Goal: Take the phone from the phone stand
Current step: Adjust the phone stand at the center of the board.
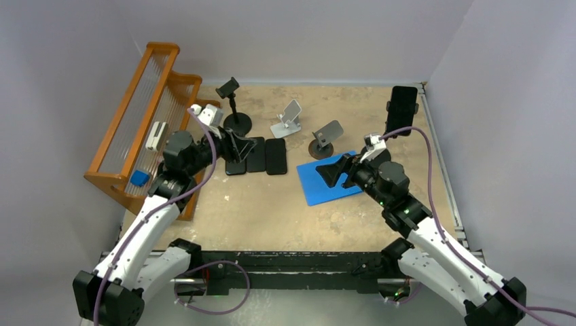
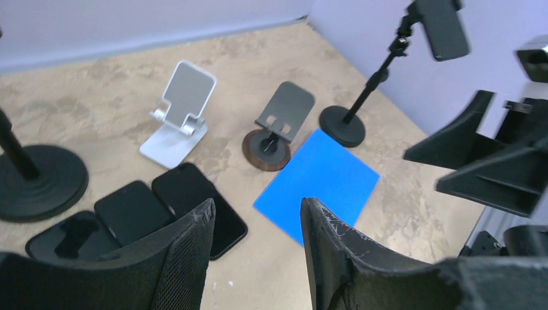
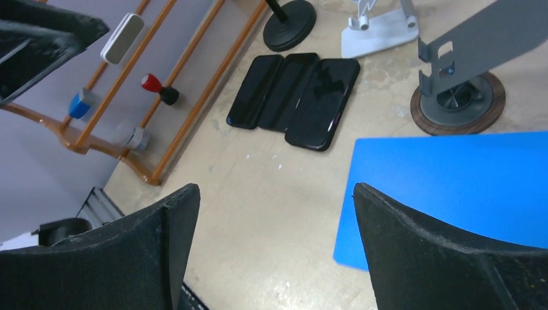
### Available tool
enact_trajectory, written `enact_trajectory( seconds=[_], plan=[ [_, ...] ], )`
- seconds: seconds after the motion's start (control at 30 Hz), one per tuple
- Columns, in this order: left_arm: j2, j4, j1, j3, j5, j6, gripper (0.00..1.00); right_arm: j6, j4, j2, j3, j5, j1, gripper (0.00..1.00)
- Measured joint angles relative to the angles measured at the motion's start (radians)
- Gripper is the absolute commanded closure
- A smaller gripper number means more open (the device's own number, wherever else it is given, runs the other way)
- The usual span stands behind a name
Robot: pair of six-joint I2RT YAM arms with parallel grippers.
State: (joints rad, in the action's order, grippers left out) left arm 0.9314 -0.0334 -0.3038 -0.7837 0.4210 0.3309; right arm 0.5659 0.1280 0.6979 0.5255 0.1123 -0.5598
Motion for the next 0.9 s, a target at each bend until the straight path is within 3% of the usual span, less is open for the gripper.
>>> enact_trajectory(
  seconds=[0.2, 0.4, 0.6, 0.9],
  plan=[
    [-0.088, -0.056, -0.013, 0.024, 0.023, -0.002, 0.51, -0.005, 0.061, 0.146, 0.068, -0.172, -0.07, 0.07],
    [-0.094, -0.056, -0.035, 0.024, 0.018, -0.002, 0.51, 0.101, 0.151, 0.344, 0.069, -0.24, -0.045, 0.15],
    [-0.094, -0.054, -0.069, 0.024, 0.002, -0.002, 0.51, 0.212, 0.312, 0.437, 0.031, -0.26, 0.021, 0.26],
    [-0.094, -0.047, -0.079, 0.024, -0.01, -0.002, 0.51, 0.286, 0.469, 0.557, 0.027, -0.377, 0.046, 0.28]
  ],
)
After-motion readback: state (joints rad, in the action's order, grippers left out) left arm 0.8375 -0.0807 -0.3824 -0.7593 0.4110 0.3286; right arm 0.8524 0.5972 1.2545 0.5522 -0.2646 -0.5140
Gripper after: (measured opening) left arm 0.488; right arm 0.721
